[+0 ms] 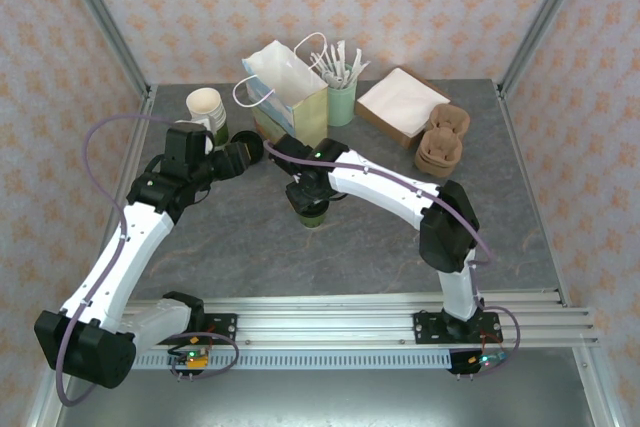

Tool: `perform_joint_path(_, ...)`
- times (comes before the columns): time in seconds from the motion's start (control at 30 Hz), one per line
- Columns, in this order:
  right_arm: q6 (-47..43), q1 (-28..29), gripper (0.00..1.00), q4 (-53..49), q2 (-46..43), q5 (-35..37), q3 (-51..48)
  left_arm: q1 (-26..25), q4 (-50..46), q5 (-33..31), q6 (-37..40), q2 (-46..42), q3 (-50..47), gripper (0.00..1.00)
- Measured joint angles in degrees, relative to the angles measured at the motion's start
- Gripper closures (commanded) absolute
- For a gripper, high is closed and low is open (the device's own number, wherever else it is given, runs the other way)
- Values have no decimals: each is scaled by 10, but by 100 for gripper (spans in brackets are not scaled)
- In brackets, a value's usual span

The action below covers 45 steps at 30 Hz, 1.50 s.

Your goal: Pack the takeout coffee

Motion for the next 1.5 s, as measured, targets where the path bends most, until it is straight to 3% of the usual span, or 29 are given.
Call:
perform_joint_path(0.43, 3, -1, 49, -42, -7, -8, 7, 0, -3, 16, 0, -6, 0, 24)
perform_joint_path(0.9, 2, -5, 49, -16, -19, -12, -22, 0, -3, 31, 0, 7, 0, 24)
perform_joint_path(1.3, 3, -5, 33, -44, -4, -12, 12, 0, -3, 33, 0, 6, 0, 24)
perform_joint_path(1.5, 3, -5, 31, -60, 2, -13, 24, 0, -3, 35, 0, 5, 0, 24)
